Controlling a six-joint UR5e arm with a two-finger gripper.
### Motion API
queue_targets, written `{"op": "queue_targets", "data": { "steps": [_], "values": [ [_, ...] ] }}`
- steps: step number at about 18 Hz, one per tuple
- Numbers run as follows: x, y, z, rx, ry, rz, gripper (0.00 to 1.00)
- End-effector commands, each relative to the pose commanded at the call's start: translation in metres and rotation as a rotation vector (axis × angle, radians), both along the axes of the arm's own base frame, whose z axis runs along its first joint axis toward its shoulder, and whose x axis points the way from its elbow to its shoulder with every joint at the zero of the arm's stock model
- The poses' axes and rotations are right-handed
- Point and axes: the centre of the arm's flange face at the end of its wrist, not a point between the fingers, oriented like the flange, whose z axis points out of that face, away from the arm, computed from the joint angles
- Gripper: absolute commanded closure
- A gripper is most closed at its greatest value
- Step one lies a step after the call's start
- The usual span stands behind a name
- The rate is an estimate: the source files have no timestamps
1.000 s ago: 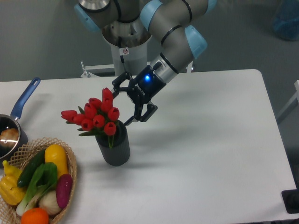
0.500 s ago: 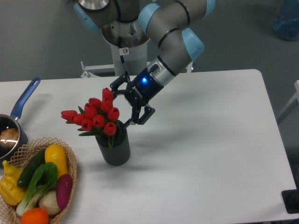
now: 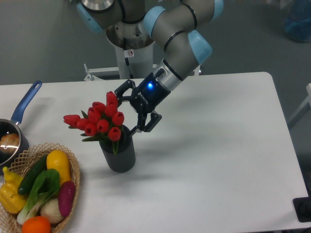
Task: Pick up the flowers from the vase
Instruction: 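Close the gripper on the tulip stems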
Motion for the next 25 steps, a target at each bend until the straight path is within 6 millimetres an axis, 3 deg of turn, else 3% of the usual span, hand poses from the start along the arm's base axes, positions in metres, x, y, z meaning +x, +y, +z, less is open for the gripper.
{"op": "queue_targets", "data": {
  "steps": [12, 17, 25],
  "values": [
    [0.006, 0.004, 0.003, -0.013, -0.01, 0.001, 0.0],
    [0.005, 0.004, 0.005, -0.018, -0.018, 0.01, 0.14],
    [0.014, 0.02, 0.002, -0.012, -0.031, -0.025, 0.17]
  ]
}}
